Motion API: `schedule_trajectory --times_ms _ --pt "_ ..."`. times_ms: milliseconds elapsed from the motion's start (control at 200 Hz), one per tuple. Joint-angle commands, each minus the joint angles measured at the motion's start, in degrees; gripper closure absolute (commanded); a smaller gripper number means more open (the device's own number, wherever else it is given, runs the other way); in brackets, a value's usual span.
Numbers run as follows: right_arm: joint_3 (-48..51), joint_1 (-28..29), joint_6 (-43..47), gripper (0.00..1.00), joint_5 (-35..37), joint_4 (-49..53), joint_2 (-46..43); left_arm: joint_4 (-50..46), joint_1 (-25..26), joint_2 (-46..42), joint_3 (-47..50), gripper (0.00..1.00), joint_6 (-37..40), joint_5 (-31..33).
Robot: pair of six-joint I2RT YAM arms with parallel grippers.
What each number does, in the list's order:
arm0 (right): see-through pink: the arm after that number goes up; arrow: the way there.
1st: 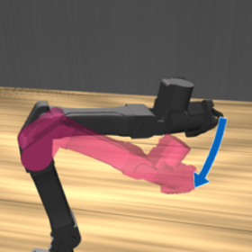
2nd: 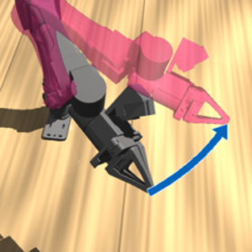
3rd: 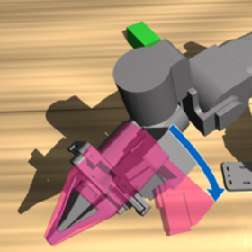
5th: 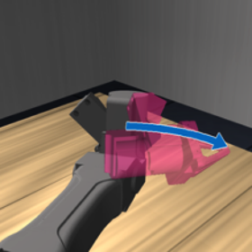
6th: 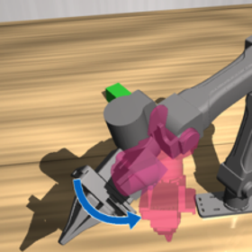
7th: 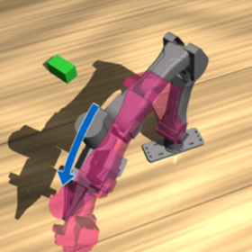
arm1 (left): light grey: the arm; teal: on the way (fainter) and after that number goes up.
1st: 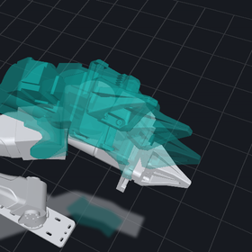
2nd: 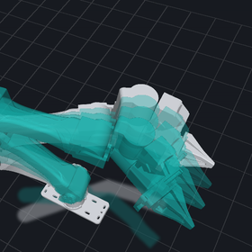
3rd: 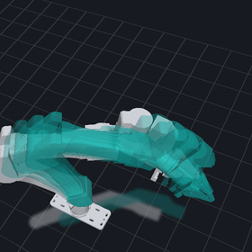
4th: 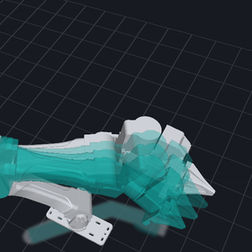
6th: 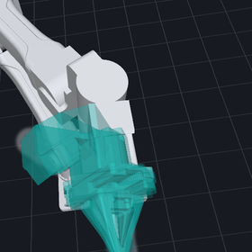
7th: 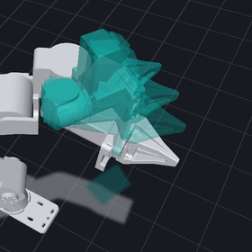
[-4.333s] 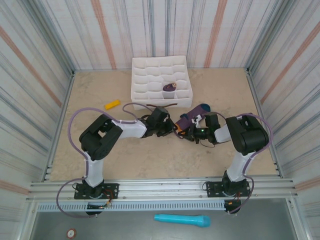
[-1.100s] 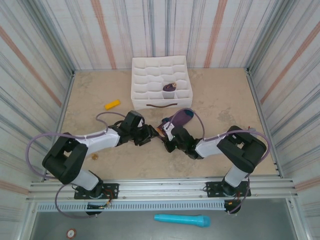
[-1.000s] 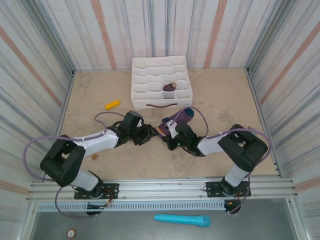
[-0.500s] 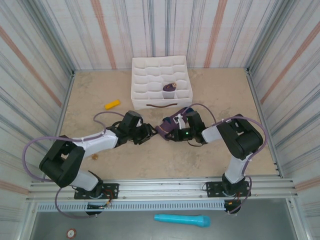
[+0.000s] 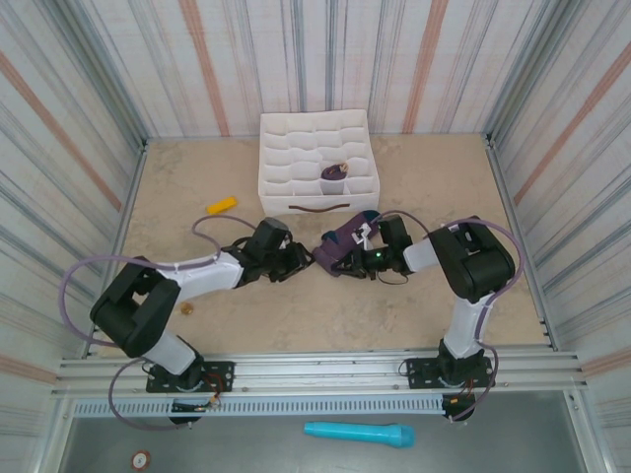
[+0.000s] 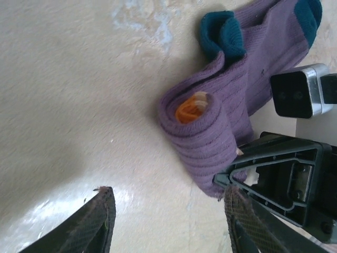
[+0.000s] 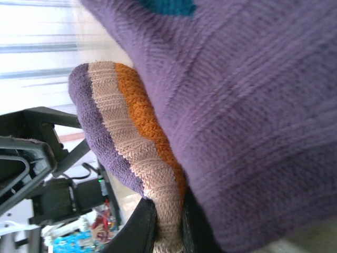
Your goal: Roll the socks
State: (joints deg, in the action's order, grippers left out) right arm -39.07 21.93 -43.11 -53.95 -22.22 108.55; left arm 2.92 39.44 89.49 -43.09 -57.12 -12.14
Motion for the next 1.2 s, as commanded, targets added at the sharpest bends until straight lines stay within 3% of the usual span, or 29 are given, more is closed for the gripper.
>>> schedule_trajectory --times_ms 0,521,852,1047,1192 --pt "1.95 -1.92 -4.66 1.0 9.08 11.83 5.42 0.28 1.55 2.72 -3.25 0.44 3.36 3.99" --pt "3.61 -4.31 -5.97 1.0 8.99 10.28 7.87 4.73 3.8 13.65 -8.6 0.53 1.12 5.89" --pt "3.59 -4.96 -5.94 1.0 8.34 9.66 8.32 5.96 3.98 16.98 -9.99 0.52 0.19 7.99" --pt "4.0 -5.58 -5.93 1.0 7.65 8.82 8.22 5.08 4.16 18.85 -10.43 0.65 -0.4 9.02" --pt "4.76 -5.61 -5.77 0.98 6.74 7.01 7.91 3.54 4.15 18.97 -10.43 0.82 -0.66 10.26"
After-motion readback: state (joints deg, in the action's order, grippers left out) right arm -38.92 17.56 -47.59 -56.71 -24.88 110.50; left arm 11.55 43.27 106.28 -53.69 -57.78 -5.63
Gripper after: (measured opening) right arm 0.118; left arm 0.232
